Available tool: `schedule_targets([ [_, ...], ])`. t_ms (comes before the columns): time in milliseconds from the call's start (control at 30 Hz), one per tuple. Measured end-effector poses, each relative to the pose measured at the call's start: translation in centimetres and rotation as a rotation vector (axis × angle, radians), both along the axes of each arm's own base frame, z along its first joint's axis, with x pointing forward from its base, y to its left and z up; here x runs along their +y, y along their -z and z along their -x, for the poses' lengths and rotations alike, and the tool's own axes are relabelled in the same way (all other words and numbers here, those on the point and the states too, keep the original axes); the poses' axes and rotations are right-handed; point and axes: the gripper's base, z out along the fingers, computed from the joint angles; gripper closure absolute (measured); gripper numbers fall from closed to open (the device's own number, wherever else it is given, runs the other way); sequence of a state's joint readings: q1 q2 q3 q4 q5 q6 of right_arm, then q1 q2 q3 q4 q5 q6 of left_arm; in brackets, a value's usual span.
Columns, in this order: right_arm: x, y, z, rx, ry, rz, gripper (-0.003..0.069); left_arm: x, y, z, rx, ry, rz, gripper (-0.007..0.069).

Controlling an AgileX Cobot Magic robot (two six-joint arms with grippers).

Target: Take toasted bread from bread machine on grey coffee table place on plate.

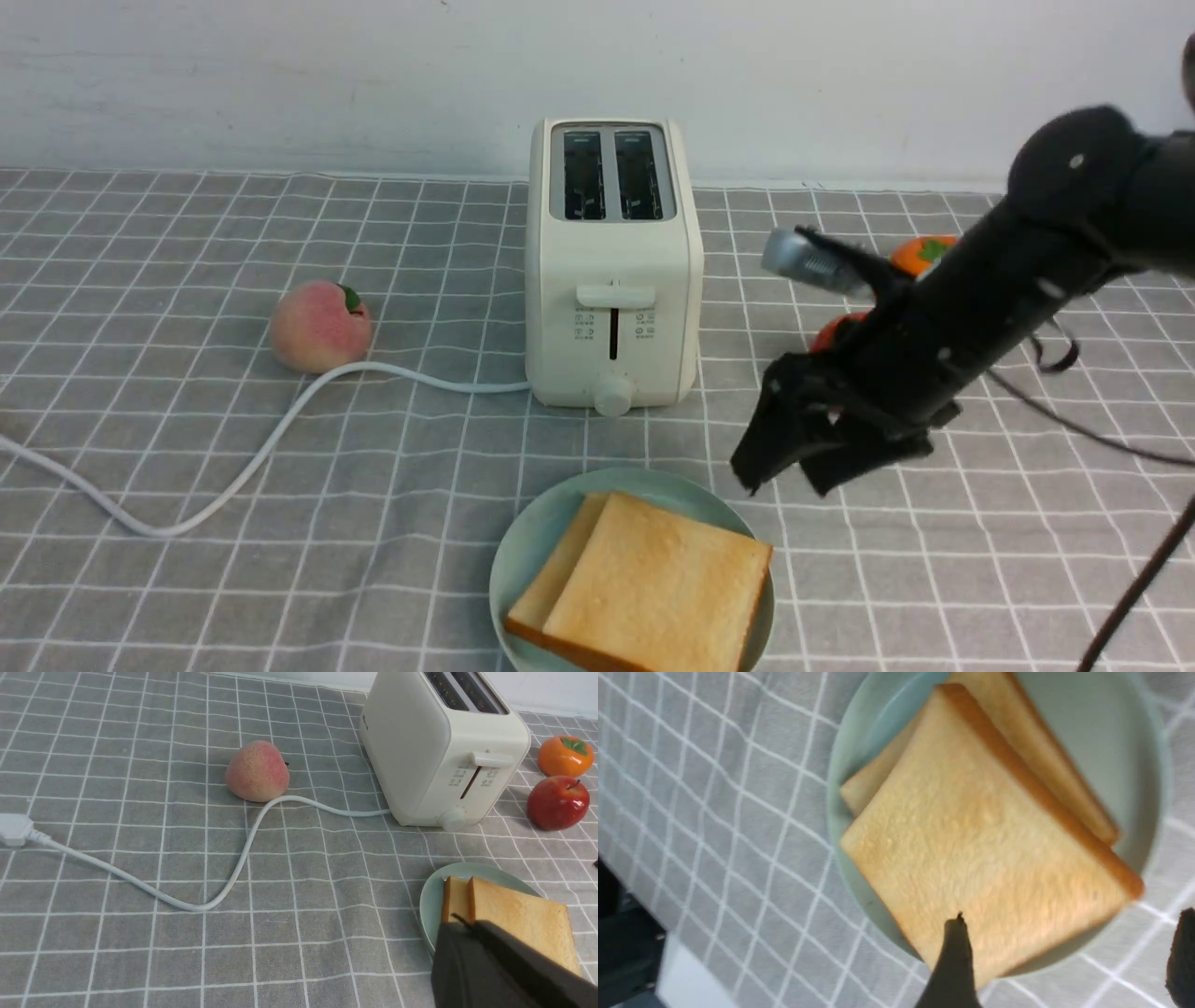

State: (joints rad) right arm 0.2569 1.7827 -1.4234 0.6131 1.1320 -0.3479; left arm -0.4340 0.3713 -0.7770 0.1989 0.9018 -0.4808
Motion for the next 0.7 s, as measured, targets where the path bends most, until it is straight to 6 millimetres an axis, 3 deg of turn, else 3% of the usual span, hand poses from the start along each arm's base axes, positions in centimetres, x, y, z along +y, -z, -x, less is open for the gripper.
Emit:
schedule_targets([
  [33,-0.4,-1.1,0.2,-0.033,0.003,0.031,0.0106,0.0,0.0,0.0,0.0,0.0,0.0,0.0638],
  [100,-1.6,-5.6,1.2,-0.151,0.053,0.105,0.014,0.0,0.0,0.0,0.0,0.0,0.0,0.0638],
  [200,-2.9,-10.3,3.5,-0.275,0.109,0.135,0.0218,0.0,0.0,0.0,0.0,0.0,0.0,0.0638],
  [300,-4.4,-15.6,7.9,-0.448,0.154,0.105,0.0379,0.0,0.0,0.0,0.0,0.0,0.0,0.0638],
  [367,-5.8,-19.5,12.4,-0.606,0.191,0.07,0.052,0.0,0.0,0.0,-0.005,0.001,0.002,0.0638],
  [400,-5.9,-19.8,12.9,-0.619,0.193,0.065,0.0534,0.0,-0.1,0.0,-0.006,0.001,0.002,0.0638],
  [433,-7.2,-22.3,16.9,-0.756,0.229,0.044,0.0642,-0.1,-0.2,-0.1,-0.027,0.005,0.009,0.0638],
  [500,-8.5,-23.8,20.9,-0.889,0.264,0.026,0.0671,-0.1,-0.5,-0.2,-0.053,0.01,0.019,0.0638],
  [533,-8.7,-23.8,21.2,-0.903,0.271,0.028,0.0673,-0.2,-0.5,-0.2,-0.06,0.011,0.021,0.0638],
  [567,-9.9,-23.7,24.6,-1.014,0.314,0.013,0.0676,-0.2,-0.8,-0.2,-0.091,0.017,0.032,0.0638],
  [667,-11.4,-22.2,28.7,-1.159,0.396,-0.041,0.0676,-0.4,-1.3,-0.3,-0.142,0.027,0.05,0.0638],
  [700,-11.8,-20.9,29.8,-1.198,0.421,-0.061,0.0675,-0.4,-1.4,-0.4,-0.152,0.029,0.054,0.0638],
])
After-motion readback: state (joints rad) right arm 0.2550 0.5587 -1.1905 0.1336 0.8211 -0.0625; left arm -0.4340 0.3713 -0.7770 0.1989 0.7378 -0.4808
